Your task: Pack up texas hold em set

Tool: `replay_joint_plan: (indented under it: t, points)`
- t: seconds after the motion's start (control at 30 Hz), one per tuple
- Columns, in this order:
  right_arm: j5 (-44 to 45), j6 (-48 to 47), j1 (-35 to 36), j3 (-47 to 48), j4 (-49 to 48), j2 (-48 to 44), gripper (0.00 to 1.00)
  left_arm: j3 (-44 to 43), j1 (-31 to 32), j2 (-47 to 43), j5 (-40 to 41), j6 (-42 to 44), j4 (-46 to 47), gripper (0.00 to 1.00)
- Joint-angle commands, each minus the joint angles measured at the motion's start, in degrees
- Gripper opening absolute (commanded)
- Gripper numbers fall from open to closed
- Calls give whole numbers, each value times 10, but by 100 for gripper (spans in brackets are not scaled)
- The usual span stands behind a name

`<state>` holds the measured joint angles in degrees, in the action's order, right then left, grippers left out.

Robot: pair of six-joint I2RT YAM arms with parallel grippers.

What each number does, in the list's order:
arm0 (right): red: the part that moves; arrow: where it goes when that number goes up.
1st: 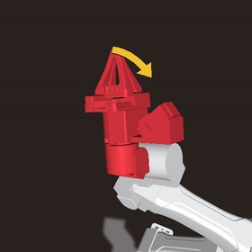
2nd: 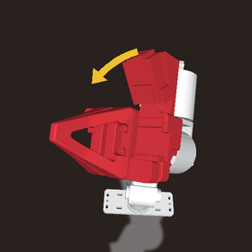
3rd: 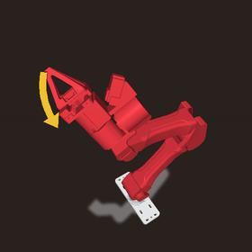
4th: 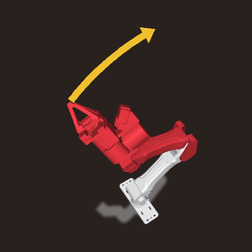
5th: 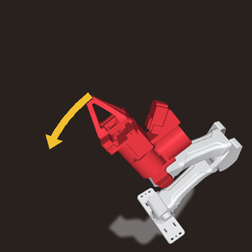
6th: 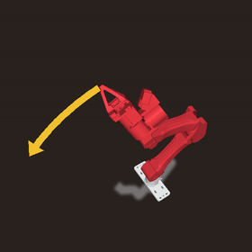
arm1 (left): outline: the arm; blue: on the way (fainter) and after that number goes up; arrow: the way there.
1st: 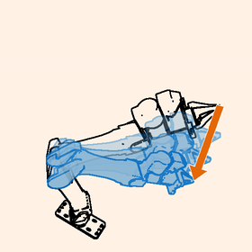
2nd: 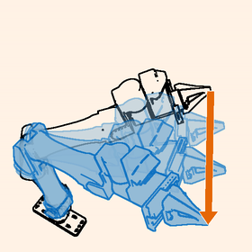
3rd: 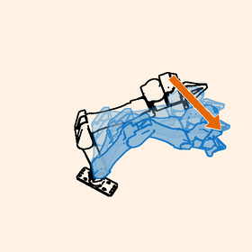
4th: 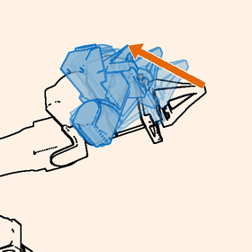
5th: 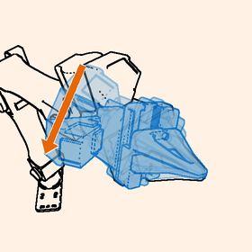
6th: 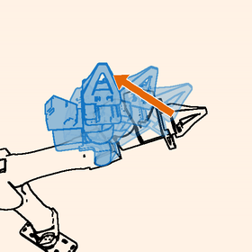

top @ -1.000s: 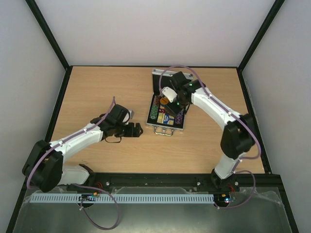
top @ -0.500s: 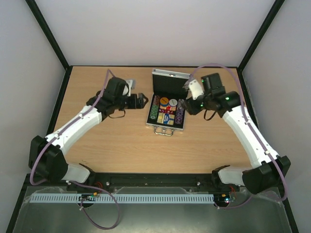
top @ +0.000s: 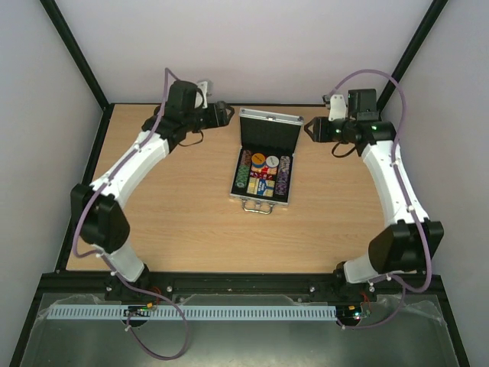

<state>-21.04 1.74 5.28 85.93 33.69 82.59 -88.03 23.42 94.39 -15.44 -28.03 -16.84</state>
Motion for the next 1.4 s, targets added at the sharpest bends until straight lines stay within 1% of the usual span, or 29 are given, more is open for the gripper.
replay_joint_plan:
  t: [0.0, 0.1, 0.17, 0.33, 0.57, 0.77, 0.9, 1.03, 1.2, 1.27, 1.37]
  points:
    - [-40, 47, -7, 32, -57, 43, 40, -81, -10, 64, -25, 3, 26, 68]
    - [-36, 55, -7, 52, -66, 76, 37, -132, -14, 110, -38, 2, 30, 65]
    - [-47, 55, -7, 75, -66, 96, 37, -159, -15, 137, -45, -1, 31, 65]
    - [-63, 57, -7, 91, -72, 129, 37, -215, -15, 200, -83, -22, 32, 65]
    - [-68, 53, -7, 85, -71, 143, 36, -225, -12, 233, -109, -29, 35, 63]
    - [-89, 40, -7, 59, -69, 138, 35, -219, 1, 237, -113, -3, -2, 60]
    - [-103, 35, -7, 50, -62, 132, 35, -192, 11, 222, -106, 14, -11, 57]
    - [-121, 28, -6, 12, -56, 113, 33, -143, 16, 186, -101, 15, -6, 55]
    - [-136, 12, -6, -23, -29, 78, 33, -50, 19, 123, -93, 4, 14, 54]
    - [-135, 2, -5, -43, -13, 49, 33, 0, 20, 91, -82, 1, 17, 54]
    - [-120, -20, -5, -81, 16, -2, 34, 80, 19, 36, -63, 1, 10, 58]
